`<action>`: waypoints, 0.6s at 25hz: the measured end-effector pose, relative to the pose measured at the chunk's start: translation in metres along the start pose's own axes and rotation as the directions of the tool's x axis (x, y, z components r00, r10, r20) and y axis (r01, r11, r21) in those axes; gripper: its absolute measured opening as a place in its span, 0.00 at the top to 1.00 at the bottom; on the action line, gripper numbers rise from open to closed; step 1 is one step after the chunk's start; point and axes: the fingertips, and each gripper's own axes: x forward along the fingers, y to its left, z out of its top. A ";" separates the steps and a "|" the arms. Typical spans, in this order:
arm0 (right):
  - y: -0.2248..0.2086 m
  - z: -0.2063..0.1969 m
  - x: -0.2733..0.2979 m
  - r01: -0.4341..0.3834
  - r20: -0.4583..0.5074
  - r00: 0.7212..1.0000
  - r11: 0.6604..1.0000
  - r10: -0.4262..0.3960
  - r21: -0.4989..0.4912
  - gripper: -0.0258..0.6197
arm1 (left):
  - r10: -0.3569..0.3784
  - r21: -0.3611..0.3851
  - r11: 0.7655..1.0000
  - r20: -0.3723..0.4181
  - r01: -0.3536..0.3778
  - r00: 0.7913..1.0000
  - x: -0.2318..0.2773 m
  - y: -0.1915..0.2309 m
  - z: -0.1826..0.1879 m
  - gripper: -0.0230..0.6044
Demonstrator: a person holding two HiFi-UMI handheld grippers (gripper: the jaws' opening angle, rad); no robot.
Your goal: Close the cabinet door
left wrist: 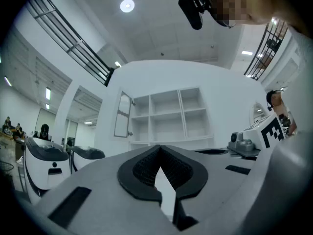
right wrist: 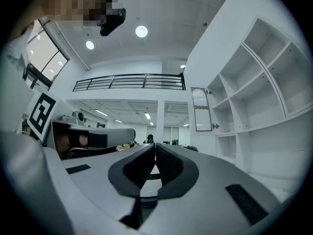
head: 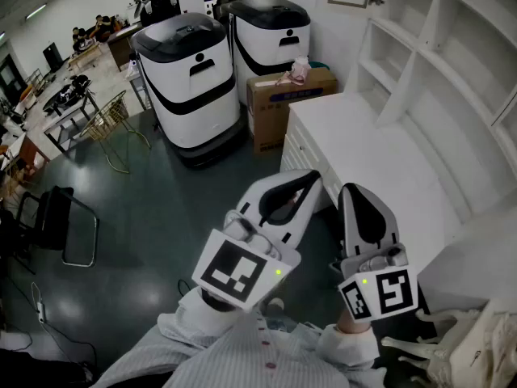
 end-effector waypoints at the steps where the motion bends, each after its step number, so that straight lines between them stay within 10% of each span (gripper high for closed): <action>1: -0.002 0.000 0.001 -0.002 -0.003 1.000 1.000 0.002 -0.003 0.94 | 0.006 -0.004 1.000 0.002 -0.006 1.000 0.002 0.001 0.000 0.95; 15: -0.023 -0.011 -0.007 -0.008 -0.015 1.000 1.000 0.008 0.003 0.94 | 0.089 0.020 0.996 -0.007 -0.088 0.996 0.015 0.007 -0.013 0.95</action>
